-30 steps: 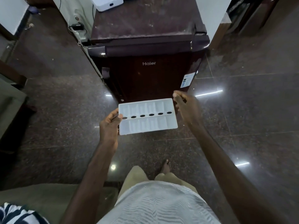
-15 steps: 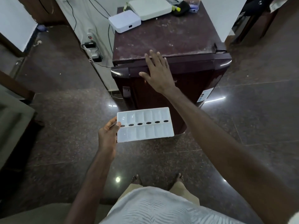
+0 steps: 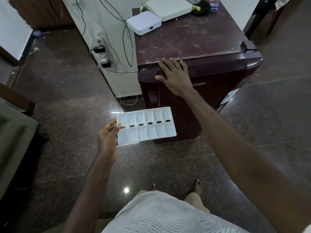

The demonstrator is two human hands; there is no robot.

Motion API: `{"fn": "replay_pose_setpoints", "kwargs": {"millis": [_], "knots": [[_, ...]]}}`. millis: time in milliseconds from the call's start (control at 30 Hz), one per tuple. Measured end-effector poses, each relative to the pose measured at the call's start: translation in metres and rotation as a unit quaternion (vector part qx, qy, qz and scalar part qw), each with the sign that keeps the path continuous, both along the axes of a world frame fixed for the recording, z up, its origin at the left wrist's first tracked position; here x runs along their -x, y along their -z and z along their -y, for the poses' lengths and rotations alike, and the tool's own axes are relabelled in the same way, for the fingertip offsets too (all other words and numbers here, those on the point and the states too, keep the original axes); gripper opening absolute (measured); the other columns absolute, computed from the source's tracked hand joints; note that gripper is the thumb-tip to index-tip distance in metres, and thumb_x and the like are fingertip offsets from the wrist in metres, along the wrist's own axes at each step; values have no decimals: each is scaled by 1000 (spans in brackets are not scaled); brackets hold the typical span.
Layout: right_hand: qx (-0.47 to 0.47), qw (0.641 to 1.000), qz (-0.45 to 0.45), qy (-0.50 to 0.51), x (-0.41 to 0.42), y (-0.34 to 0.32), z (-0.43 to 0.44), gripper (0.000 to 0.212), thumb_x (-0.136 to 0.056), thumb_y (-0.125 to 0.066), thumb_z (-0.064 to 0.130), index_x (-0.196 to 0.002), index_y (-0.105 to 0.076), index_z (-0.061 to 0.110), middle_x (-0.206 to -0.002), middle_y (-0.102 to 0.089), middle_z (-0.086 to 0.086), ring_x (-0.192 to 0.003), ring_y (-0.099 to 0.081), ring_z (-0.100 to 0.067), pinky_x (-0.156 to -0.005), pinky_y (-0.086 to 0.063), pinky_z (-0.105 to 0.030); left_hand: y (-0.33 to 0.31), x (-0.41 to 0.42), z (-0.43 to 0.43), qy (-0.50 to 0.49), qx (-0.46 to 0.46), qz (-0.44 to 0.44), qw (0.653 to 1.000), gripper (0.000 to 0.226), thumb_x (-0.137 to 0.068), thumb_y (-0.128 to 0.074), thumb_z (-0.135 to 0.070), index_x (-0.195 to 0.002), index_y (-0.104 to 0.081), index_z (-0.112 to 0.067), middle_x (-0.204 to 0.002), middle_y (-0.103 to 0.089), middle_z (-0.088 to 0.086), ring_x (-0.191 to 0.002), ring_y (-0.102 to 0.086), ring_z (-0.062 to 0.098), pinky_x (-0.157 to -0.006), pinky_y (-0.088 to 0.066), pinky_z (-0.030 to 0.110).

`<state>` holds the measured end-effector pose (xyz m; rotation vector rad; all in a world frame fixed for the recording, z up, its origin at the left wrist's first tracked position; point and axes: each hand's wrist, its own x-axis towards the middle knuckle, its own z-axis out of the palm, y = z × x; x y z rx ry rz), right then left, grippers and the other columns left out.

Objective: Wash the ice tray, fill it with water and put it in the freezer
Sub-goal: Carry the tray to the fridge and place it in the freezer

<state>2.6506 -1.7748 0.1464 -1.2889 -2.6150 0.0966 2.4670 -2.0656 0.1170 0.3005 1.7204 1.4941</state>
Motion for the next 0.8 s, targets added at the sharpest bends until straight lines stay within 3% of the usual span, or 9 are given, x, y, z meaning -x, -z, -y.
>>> {"fn": "replay_pose_setpoints", "kwargs": {"millis": [333,567,800], "knots": [[12,999,-25,21,0,-3,6,67,-101,-31,69,-153,-41,29,-156,-37,-3,-150,-30,-24,-127,-5,-50,0,14,11,25,2,3,1000,27,-102,-64,-12,-127,-72,-18,-106,-80,7,-95,-76,26,-80,-62,45],[46,998,-44,19,-1,-9,7,59,-101,-32,69,-145,-48,33,-153,-39,-1,-148,-31,-23,-125,-8,-50,-8,13,27,21,-2,4,1000,26,-102,-63,-9,-125,-72,-17,-101,-80,3,-89,-77,20,-76,-62,40],[-11,997,-70,18,-30,1,50,48,-102,-32,68,-132,-53,38,-137,-48,7,-135,-40,-17,-119,-15,-44,-12,9,57,4,-4,1,1000,29,-102,-61,-7,-130,-70,-12,-107,-79,7,-89,-76,21,-70,-65,38]]}}
